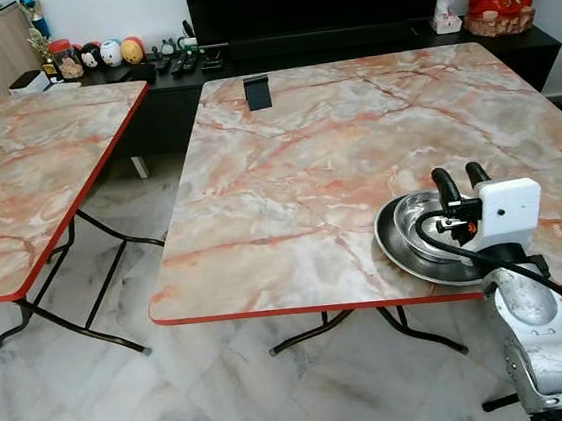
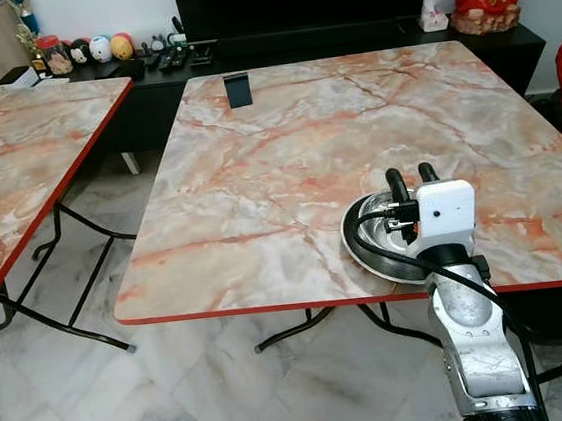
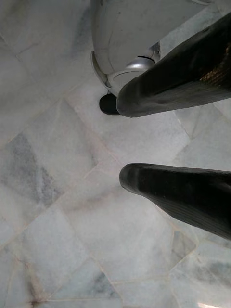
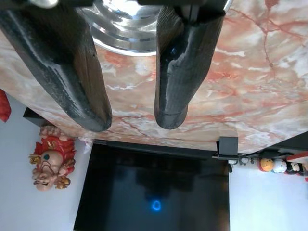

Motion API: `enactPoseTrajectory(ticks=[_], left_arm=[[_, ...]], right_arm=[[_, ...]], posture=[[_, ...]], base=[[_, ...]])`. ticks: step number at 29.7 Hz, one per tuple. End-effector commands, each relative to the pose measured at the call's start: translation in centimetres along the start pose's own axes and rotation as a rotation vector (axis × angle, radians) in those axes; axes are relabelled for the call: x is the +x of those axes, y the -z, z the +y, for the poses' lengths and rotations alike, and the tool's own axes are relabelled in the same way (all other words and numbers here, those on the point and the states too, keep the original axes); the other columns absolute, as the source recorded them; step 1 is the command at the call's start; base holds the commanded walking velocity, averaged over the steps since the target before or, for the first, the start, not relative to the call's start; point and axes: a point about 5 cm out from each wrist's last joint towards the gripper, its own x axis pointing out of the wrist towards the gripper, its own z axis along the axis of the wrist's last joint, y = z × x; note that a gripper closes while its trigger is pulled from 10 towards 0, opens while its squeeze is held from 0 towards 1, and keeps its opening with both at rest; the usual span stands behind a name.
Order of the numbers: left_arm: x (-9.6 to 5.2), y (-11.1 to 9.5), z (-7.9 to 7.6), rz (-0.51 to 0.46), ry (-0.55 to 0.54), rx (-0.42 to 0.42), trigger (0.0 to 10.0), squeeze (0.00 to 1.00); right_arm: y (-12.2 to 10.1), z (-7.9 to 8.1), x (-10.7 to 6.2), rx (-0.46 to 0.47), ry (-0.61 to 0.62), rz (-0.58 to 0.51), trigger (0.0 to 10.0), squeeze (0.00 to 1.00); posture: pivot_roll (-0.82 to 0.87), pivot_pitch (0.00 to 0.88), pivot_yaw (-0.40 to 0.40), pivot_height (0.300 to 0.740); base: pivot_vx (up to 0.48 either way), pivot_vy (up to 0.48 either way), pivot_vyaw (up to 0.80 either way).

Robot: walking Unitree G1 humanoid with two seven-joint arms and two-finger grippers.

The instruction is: Setting the table

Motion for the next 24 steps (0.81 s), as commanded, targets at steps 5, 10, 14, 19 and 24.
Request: enactPoseTrajectory(ticks=[5, 10, 14, 19, 24], left_arm=[[-0.1, 0.2, 0.2, -0.009, -0.017, -0.026, 10.0, 0.00], [-0.1, 0.1, 0.0, -0.014, -0.017, -0.036, 10.0, 0.00], [-0.1, 0.1, -0.1, -0.014, -0.015, -0.040, 10.0, 0.00], [0.0, 0.2, -0.1, -0.008, -0.019, -0.055, 10.0, 0.00], [0.0, 0.2, -0.1, 0.000, -0.017, -0.051, 10.0, 0.00]], right_arm=[[0.0, 0.4, 0.5, 0.015, -0.007, -0.006, 10.0, 0.00], [-0.1, 0.5, 0.9, 0.002, -0.033, -0.008, 10.0, 0.00], [-0.2, 0.4, 1.4, -0.005, -0.032, -0.011, 10.0, 0.00], [-0.4, 0.8, 1.9, -0.007, -0.048, -0.011, 10.0, 0.00], [-0.5, 0.9, 2.2, -0.001, -0.045, -0.011, 10.0, 0.00]], posture=[[-0.11, 0.000, 0.032, 0.740], [-0.10, 0.000, 0.019, 0.740], [-0.10, 0.000, 0.015, 0.740], [-0.09, 0.000, 0.010, 0.740], [-0.10, 0.000, 0.017, 0.740]], base=[[0.000, 0.000, 0.00], [0.000, 0.000, 0.00], [0.000, 0.000, 0.00], [0.000, 0.000, 0.00], [0.000, 0.000, 0.00]])
